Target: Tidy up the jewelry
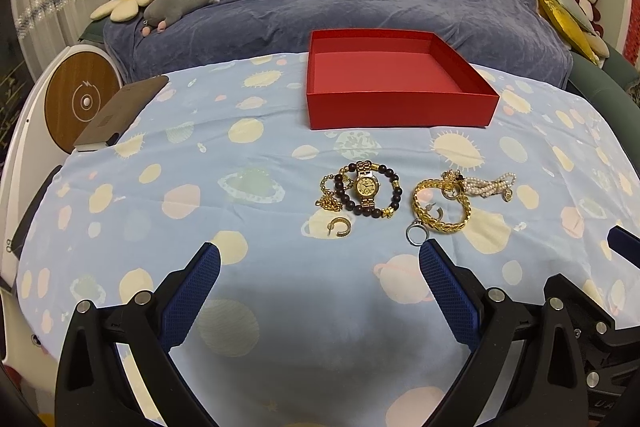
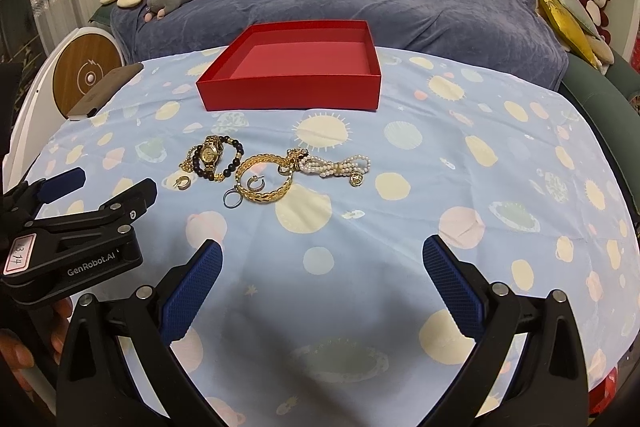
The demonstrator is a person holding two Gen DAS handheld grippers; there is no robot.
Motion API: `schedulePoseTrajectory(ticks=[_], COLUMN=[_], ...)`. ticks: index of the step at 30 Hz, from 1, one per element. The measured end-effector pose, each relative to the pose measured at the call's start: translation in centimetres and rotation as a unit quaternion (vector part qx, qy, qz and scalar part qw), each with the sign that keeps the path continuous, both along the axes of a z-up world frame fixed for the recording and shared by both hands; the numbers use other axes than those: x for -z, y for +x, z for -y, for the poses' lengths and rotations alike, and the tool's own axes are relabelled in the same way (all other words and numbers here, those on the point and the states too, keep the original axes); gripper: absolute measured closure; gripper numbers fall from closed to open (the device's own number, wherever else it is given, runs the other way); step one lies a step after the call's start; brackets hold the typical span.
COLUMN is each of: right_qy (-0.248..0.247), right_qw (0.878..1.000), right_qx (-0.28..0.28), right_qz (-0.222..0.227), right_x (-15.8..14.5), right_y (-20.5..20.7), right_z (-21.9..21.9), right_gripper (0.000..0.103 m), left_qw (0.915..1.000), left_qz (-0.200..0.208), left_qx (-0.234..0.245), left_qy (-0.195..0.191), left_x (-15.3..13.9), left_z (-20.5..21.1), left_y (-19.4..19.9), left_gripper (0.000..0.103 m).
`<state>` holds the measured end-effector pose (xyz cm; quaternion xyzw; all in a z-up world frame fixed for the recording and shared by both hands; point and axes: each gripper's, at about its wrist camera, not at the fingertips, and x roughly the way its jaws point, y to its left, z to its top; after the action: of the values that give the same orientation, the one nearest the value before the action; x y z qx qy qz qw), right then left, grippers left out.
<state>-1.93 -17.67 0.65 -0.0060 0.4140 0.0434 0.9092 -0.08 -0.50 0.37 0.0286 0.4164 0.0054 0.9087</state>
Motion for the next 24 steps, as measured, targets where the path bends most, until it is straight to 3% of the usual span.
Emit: schedulePoseTrajectory(ticks=[12,18,21,24], right_qy=[0.017,0.009,-0.005,0.004], right_qw=[1.0,1.0,1.0,1.0], right_qx=[0.001,0.009,0.011,0.013], right_qz=[0.009,-0.001,0.002,0.005], right_x=[-1.4,-0.5,-0.1,-0.2], right_y=[0.1,0.5,0.6,0.6], right_z=[0.9,1.1,0.9,1.1], right_gripper=[0.005,0.005,0.005,0.005], left_qw=[0.9996,0.9995,0.9995,0.9993], left_qz=[0.018,0.026,-0.011,-0.005], left_qx=[0.018,0.021,0.025,0.016], left_qy=[0.014,0.002,-0.017,-0.032], left_x=[-0.7,0.6,1.3,1.0], left_z=[1.3,0.7,0.3,0.0], left_y=[-0.4,-0.2,1.0,1.2], left_gripper=[0.006,0.006,0.006,0.006])
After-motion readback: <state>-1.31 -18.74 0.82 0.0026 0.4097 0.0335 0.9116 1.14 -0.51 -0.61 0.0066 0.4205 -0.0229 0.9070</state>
